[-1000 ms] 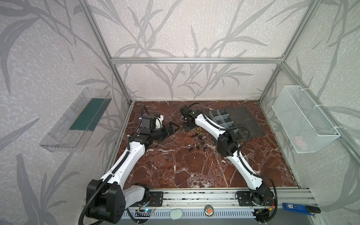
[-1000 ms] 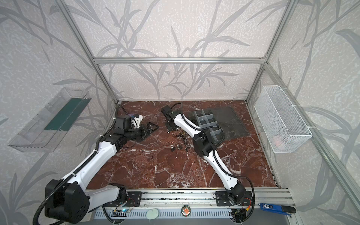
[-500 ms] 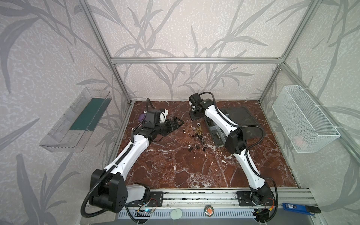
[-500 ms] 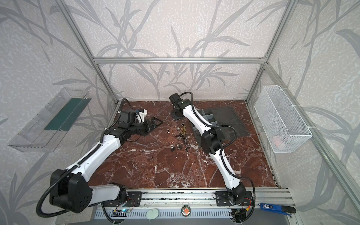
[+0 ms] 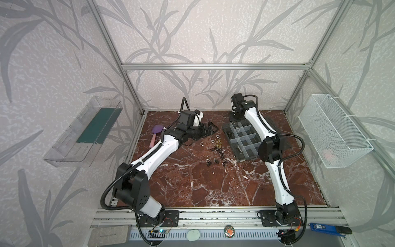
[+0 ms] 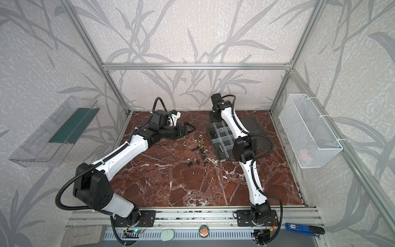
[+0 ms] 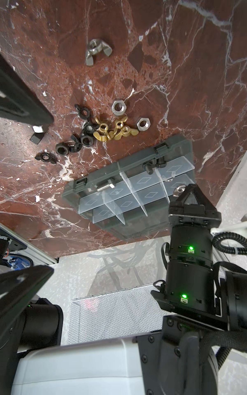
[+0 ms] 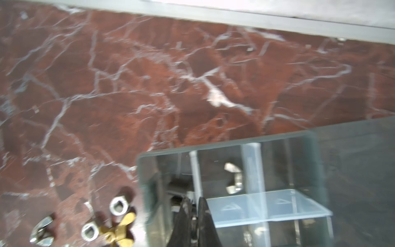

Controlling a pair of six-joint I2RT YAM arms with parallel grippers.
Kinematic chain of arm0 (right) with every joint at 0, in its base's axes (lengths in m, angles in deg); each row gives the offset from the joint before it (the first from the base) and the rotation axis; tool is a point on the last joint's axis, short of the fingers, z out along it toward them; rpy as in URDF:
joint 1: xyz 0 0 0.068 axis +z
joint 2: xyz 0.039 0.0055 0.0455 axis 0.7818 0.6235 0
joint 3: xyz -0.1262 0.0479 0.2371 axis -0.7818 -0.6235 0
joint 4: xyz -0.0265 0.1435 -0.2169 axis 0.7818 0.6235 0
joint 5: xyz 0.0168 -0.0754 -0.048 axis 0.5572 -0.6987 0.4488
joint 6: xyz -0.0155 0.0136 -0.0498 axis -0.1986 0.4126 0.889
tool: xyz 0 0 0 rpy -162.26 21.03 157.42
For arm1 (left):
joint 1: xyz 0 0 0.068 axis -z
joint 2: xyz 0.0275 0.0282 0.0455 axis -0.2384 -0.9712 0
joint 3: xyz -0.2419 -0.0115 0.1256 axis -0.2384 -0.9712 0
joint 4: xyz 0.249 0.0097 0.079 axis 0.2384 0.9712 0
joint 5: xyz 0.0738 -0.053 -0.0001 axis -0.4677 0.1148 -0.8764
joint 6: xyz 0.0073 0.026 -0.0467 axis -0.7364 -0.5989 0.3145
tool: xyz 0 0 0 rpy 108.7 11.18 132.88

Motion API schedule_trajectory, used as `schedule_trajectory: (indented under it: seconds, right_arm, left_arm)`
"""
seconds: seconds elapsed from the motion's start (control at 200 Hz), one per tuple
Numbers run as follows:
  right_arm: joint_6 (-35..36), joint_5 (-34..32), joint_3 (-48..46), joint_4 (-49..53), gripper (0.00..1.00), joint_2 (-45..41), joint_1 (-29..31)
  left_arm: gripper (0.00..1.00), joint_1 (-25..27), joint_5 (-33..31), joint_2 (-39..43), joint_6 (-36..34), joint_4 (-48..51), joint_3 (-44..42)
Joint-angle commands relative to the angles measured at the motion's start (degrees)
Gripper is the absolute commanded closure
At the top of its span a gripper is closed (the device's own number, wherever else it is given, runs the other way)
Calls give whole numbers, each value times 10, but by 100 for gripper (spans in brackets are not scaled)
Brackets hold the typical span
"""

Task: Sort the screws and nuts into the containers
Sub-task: 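Carry the steel wing nut into the organizer box compartment and release, then move the right gripper back to the pile over a steel wing nut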

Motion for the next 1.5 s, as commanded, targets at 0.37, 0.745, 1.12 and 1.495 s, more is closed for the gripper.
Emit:
schedule_trajectory:
  seconds: [0.37,0.745,1.12,1.495]
  right_arm:
    - [-6,33,15,-5,100,38,-25]
    - [-11,34,20,-5,84,54,-21]
    - [-2,23,40,17,72,22,-12]
    - [13,4,17,40,68,-54,60]
  left_arm:
    - [1,2,-14,-7,-16,15,17]
    - [1,2,-19,3,-26,26,8]
    - [1,0,-23,26,-30,34,-4]
    - [1,-42,-10,91,-9,27,-47]
